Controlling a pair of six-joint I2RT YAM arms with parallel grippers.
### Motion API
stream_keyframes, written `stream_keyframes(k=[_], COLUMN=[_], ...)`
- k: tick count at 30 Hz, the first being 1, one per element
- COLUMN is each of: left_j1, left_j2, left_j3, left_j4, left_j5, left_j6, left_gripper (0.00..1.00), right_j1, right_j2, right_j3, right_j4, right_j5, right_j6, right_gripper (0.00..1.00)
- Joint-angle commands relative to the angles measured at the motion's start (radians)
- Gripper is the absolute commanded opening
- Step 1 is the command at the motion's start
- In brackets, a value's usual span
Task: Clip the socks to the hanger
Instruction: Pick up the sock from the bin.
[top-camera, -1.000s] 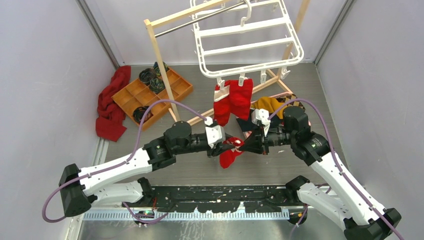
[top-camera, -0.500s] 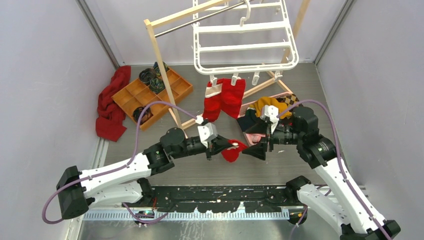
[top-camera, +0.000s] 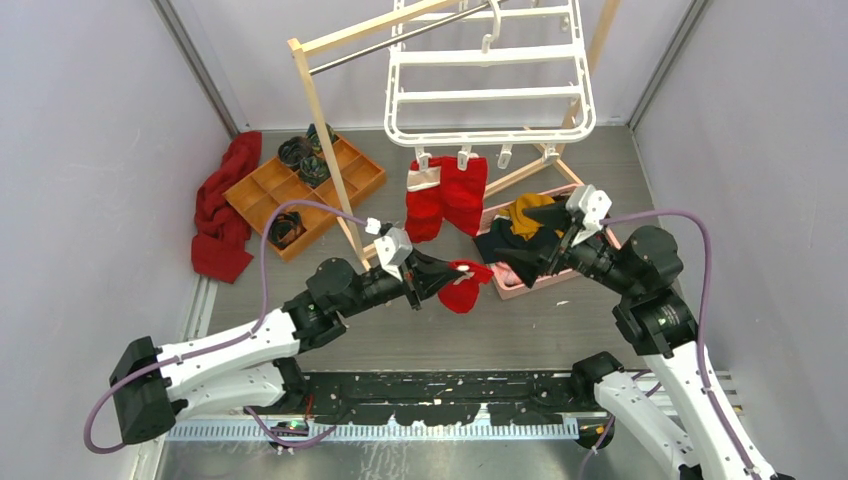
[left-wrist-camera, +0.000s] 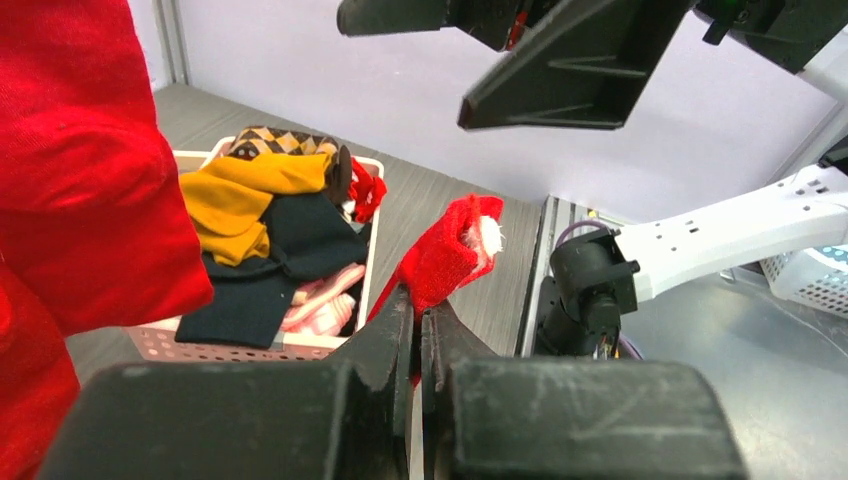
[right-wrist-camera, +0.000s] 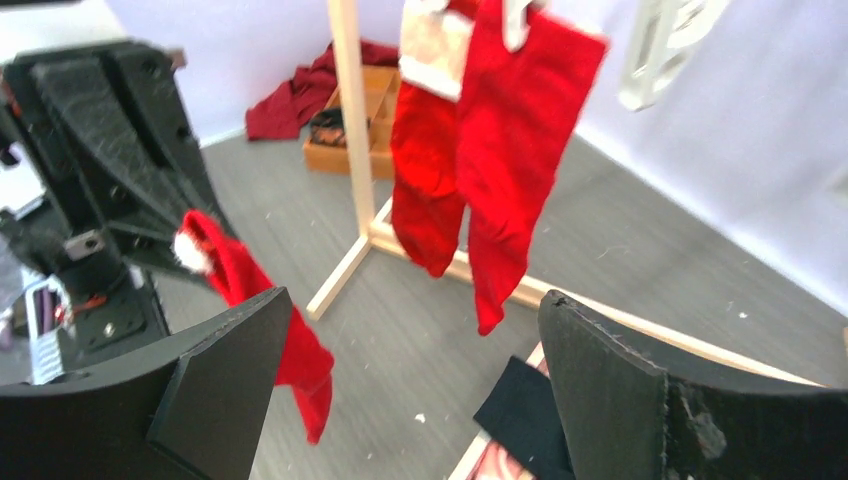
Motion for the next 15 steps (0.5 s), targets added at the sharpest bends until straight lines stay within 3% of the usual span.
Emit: stream_keyframes(k=[1, 15], left_j1=[0.009, 0.053], left_j2=[0.017, 0.103], left_j3=[0.047, 0.114], left_j4=[0.141, 0.186], left_j5=[-0.027, -0.005], left_j6=[-0.005, 0.057], left_gripper=[0.0, 0.0], right_j1=[-0.026, -0.076], right_j2=[0.018, 0.173], right_j3=[0.041, 0.016], right_j4=[0.221, 0.643], right_j5=[0.07, -0.056], right_j6=[0.103, 0.096], right_gripper=[1.0, 1.0])
